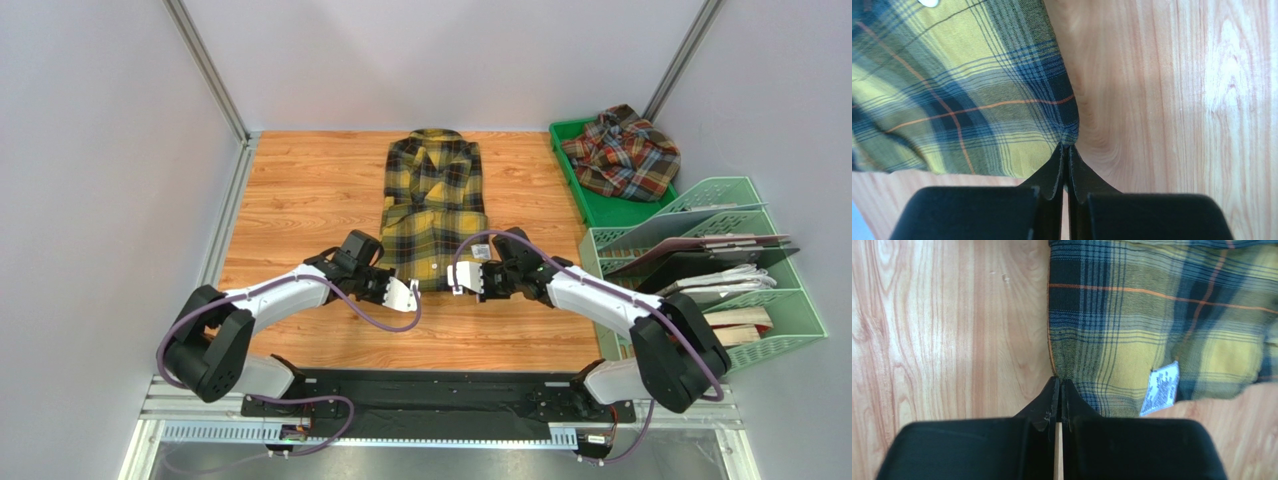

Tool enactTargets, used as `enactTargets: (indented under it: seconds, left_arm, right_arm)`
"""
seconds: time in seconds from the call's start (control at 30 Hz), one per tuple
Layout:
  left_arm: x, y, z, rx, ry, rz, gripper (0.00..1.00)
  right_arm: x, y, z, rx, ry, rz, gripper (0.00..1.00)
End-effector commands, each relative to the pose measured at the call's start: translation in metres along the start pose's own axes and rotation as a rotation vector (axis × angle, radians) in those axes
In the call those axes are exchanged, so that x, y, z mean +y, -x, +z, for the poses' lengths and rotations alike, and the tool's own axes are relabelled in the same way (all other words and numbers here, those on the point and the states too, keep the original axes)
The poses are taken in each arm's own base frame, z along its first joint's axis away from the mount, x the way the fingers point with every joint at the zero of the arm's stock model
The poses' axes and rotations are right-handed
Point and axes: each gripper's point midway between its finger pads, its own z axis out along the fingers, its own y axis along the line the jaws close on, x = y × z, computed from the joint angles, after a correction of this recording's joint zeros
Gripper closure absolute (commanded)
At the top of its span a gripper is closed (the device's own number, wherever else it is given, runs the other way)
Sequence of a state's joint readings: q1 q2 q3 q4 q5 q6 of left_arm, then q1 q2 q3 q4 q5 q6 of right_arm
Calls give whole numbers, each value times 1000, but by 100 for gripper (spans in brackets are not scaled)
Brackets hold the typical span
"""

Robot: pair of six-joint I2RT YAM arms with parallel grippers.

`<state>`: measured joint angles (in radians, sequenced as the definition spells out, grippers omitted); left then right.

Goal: Fold and stack the long sleeve shirts
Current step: Fold the shirt

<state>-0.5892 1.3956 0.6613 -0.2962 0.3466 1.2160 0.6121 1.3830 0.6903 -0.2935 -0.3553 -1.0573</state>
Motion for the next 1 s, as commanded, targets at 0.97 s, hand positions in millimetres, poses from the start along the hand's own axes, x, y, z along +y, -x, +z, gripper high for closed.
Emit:
enactTargets:
  seconds: [0.97]
  left_arm:
    - [73, 50, -127, -241, -95, -517, 100]
  right_arm:
    - [-107, 108, -94, -204, 75, 249, 100]
